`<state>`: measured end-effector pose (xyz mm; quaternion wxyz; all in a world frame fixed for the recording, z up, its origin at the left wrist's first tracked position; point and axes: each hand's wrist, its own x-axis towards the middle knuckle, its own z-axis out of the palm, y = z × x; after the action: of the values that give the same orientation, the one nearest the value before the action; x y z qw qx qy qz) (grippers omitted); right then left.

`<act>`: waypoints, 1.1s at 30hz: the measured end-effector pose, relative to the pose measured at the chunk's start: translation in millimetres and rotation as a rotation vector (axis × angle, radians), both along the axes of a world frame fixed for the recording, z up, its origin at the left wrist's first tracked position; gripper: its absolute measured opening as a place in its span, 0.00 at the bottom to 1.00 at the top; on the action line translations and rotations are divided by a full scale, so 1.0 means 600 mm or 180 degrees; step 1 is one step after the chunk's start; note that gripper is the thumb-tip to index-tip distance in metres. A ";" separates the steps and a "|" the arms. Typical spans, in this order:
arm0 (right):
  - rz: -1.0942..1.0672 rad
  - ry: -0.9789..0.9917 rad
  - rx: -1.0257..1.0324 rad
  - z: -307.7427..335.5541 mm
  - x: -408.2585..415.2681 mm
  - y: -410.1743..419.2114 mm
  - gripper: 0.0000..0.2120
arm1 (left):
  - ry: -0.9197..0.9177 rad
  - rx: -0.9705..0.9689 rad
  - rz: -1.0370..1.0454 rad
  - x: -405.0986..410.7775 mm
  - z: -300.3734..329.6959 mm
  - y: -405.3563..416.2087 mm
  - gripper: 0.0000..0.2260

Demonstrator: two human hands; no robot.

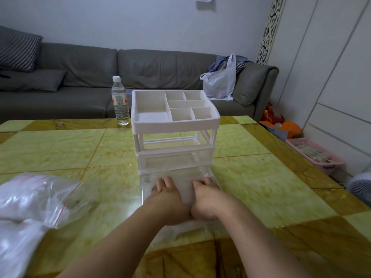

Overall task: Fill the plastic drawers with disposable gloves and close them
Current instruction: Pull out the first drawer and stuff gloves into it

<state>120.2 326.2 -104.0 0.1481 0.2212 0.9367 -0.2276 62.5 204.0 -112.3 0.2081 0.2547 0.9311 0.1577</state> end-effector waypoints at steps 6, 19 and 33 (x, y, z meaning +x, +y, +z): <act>0.0074 -0.0230 0.0129 0.000 0.005 -0.018 0.53 | 0.0339 -0.0156 -0.0374 0.007 0.001 -0.017 0.41; 0.0261 -0.0512 0.0155 0.024 0.048 -0.065 0.52 | 0.0215 -0.0334 -0.0435 0.041 0.015 -0.075 0.47; 0.0435 0.0556 0.0750 0.037 0.078 -0.123 0.16 | 0.1376 0.0206 -0.0502 0.062 0.036 -0.090 0.11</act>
<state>166.8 252.6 -81.6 0.0542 0.1521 0.9791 -0.1240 99.9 150.2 -90.5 0.0072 0.3611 0.9257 0.1124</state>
